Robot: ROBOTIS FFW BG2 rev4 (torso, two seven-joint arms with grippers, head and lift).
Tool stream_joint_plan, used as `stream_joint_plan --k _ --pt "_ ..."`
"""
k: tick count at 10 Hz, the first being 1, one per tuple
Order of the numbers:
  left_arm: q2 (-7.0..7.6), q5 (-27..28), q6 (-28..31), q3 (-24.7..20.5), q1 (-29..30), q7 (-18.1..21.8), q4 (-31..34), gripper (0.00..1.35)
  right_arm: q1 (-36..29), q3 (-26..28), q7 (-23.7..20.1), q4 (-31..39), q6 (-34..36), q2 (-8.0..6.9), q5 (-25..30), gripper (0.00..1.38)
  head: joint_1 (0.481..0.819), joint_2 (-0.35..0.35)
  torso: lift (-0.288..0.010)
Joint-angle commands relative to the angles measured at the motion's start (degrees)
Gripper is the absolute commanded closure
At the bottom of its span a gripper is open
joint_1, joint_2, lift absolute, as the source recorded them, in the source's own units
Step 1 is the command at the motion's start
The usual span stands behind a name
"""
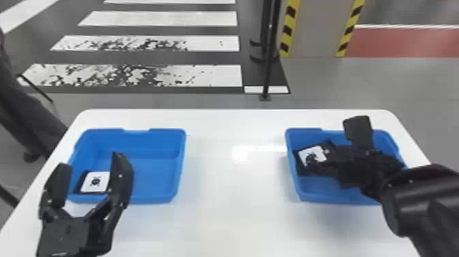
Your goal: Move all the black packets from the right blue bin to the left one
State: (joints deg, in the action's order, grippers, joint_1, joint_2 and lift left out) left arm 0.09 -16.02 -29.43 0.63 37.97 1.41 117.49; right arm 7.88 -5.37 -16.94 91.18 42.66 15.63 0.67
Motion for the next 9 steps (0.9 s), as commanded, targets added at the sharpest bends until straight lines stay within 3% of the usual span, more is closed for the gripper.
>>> stream_joint_plan --k 1,3,4,5,7,8,9 --pt "0.0 0.2 -0.1 -0.1 0.0 0.0 0.0 0.11 0.8 -0.2 0.0 -1.7 -0.6 0.02 0.0 0.11 0.695 -0.009 -0.14" --pt "0.0 0.6 -0.1 -0.1 -0.1 0.0 0.0 0.11 2.4 -1.9 -0.1 -3.9 -1.3 0.2 -0.9 0.12 0.695 -0.009 -0.14" --pt "0.0 0.6 -0.1 -0.1 -0.1 0.0 0.0 0.11 3.0 -3.0 -0.2 -4.8 -1.3 0.46 -1.4 0.24 0.695 -0.003 -0.14" --pt "0.0 0.6 -0.1 -0.1 -0.1 0.0 0.0 0.11 3.7 -4.5 -0.4 -5.2 0.1 0.81 -1.8 0.56 0.695 0.004 -0.14" --pt "-0.09 0.6 -0.1 -0.3 -0.1 0.0 0.0 0.11 3.1 -4.6 -0.5 -5.3 1.2 1.07 -4.9 0.98 0.695 0.014 -0.14" --pt "-0.09 0.6 -0.1 -0.5 0.0 0.0 0.0 0.11 2.2 -3.5 -0.5 -4.3 1.1 0.99 -5.6 1.14 0.695 0.021 -0.14" --pt "-0.09 0.6 -0.1 -0.5 0.0 0.0 -0.1 0.11 2.0 -3.0 -0.4 -4.1 1.1 0.99 -7.3 1.14 0.695 0.027 -0.14"
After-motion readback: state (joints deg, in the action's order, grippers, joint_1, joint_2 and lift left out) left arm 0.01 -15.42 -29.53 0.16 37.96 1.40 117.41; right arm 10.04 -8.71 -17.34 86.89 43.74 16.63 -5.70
